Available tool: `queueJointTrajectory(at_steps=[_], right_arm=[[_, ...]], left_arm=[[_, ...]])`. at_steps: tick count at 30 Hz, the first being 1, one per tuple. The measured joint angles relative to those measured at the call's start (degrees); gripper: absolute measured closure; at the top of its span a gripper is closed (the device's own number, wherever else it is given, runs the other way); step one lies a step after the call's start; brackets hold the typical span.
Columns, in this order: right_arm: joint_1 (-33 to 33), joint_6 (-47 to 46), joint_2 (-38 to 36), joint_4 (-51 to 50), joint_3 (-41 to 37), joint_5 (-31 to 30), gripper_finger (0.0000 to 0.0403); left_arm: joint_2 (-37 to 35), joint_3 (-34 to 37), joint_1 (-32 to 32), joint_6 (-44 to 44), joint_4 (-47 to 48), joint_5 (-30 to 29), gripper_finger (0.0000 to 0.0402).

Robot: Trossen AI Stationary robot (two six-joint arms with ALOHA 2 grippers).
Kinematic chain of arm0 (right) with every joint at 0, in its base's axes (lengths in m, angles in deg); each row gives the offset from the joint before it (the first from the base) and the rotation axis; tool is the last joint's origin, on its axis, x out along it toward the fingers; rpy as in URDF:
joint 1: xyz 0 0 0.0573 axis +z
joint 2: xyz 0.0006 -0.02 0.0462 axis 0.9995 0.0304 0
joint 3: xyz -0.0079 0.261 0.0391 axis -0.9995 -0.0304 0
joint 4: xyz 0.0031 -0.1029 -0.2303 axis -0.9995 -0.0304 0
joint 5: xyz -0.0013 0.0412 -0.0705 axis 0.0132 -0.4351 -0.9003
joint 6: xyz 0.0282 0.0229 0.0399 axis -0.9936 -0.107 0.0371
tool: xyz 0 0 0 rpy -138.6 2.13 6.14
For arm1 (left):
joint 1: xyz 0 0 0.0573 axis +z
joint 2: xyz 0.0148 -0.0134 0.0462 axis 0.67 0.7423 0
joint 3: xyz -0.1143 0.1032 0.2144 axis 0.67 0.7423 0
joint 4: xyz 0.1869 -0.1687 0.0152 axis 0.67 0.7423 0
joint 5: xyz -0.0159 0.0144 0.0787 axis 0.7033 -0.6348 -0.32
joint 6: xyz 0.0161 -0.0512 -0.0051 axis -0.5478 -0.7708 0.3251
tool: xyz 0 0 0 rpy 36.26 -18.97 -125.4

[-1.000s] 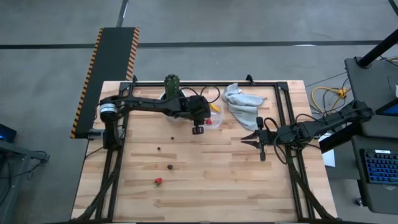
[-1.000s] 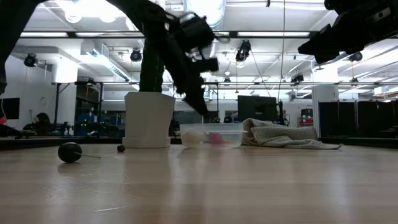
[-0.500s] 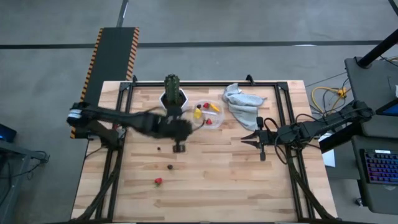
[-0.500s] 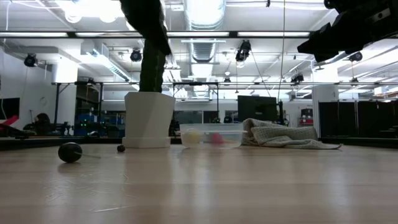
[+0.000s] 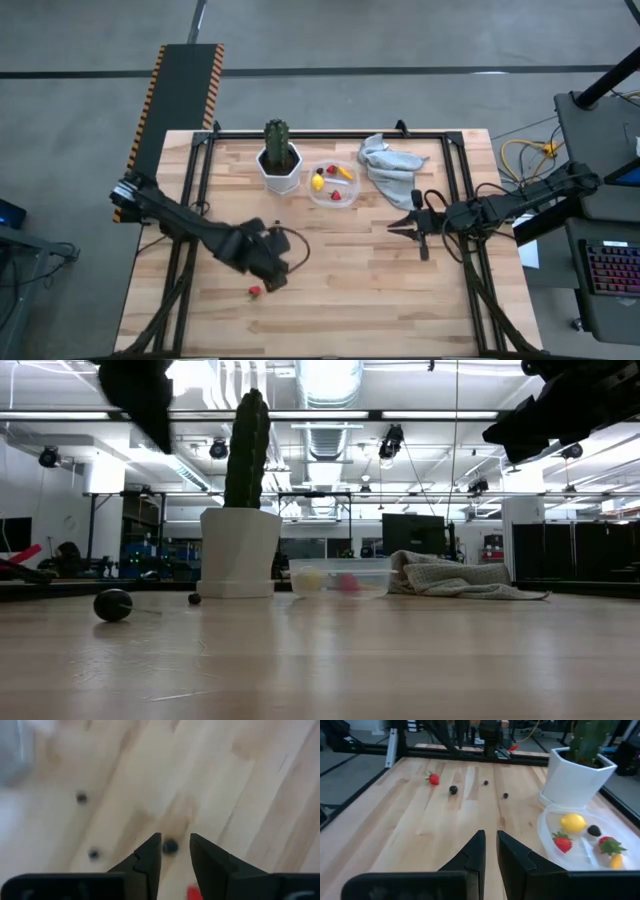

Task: Pick and placing Produce into tupperware
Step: Put the red strawberry into the transparent bin

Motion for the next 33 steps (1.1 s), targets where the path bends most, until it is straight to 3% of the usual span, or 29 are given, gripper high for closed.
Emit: queueJointTrajectory(at_steps=[14, 21, 33], right_arm=[[0.04, -1.47, 0.03, -0.28, -0.91, 1.93, 0.0364], [0.0, 0.04, 0.04, -0.02, -1.29, 1.9, 0.0364], [0.0, 1.63, 0.03, 0.02, -1.29, 1.9, 0.0364]], left_arm=[[8.4, -2.97, -7.9, -35.05, 0.12, 20.65, 0.0339], [10.45, -2.49, -9.04, -38.49, 0.31, 29.1, 0.0338], [13.94, -2.2, -8.9, -38.39, 0.05, 31.84, 0.0337]])
